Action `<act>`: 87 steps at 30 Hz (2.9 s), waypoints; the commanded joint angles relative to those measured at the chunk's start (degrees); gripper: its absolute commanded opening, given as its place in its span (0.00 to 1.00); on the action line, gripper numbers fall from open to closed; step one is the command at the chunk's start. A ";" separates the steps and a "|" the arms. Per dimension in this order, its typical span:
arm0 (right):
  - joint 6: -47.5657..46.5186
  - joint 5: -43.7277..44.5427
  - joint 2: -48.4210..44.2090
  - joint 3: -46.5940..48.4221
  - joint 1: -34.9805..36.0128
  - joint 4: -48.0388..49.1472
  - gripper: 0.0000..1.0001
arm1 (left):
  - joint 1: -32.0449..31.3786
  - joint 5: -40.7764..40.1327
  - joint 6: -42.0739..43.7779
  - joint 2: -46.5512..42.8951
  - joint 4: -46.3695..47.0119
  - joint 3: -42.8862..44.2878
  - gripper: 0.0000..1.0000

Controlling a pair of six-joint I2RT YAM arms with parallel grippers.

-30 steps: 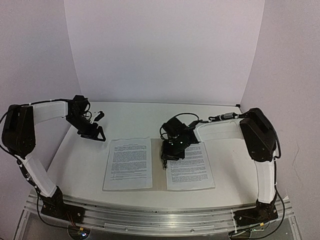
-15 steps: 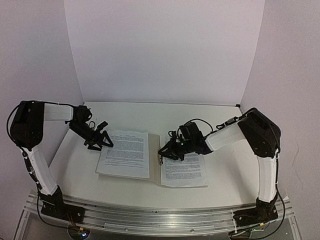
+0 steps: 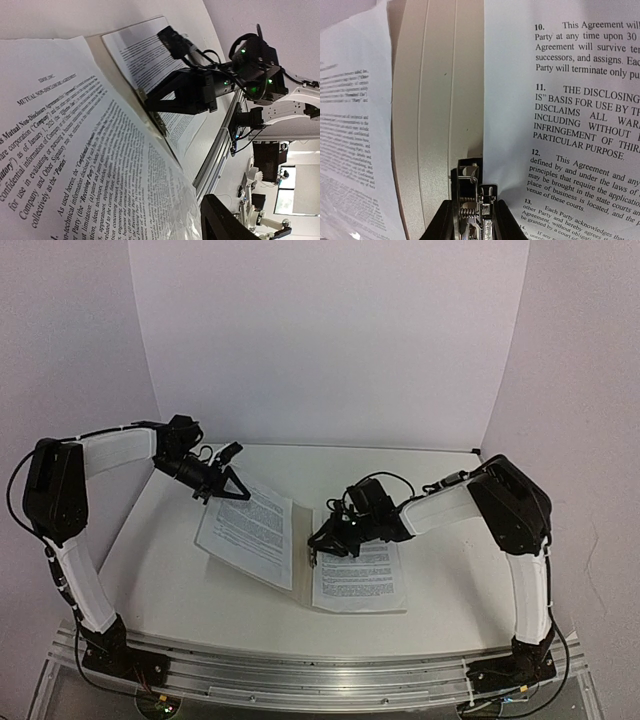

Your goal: Put the files into the folder

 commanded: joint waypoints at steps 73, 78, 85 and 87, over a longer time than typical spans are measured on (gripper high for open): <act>-11.51 28.49 -19.61 3.35 -11.69 -44.87 0.63 | -27.54 -7.28 4.63 6.43 1.96 25.18 0.98; -11.29 25.35 -22.88 0.49 -11.52 -45.95 0.61 | -15.90 -16.75 5.34 4.22 0.20 17.26 0.73; -12.65 25.66 -23.64 -1.25 -11.29 -45.52 0.62 | -8.38 -23.73 8.92 -4.22 8.18 -6.42 0.63; -13.20 26.13 -23.43 -0.63 -11.30 -45.33 0.62 | -8.53 -26.24 8.93 -6.08 12.14 -13.18 0.58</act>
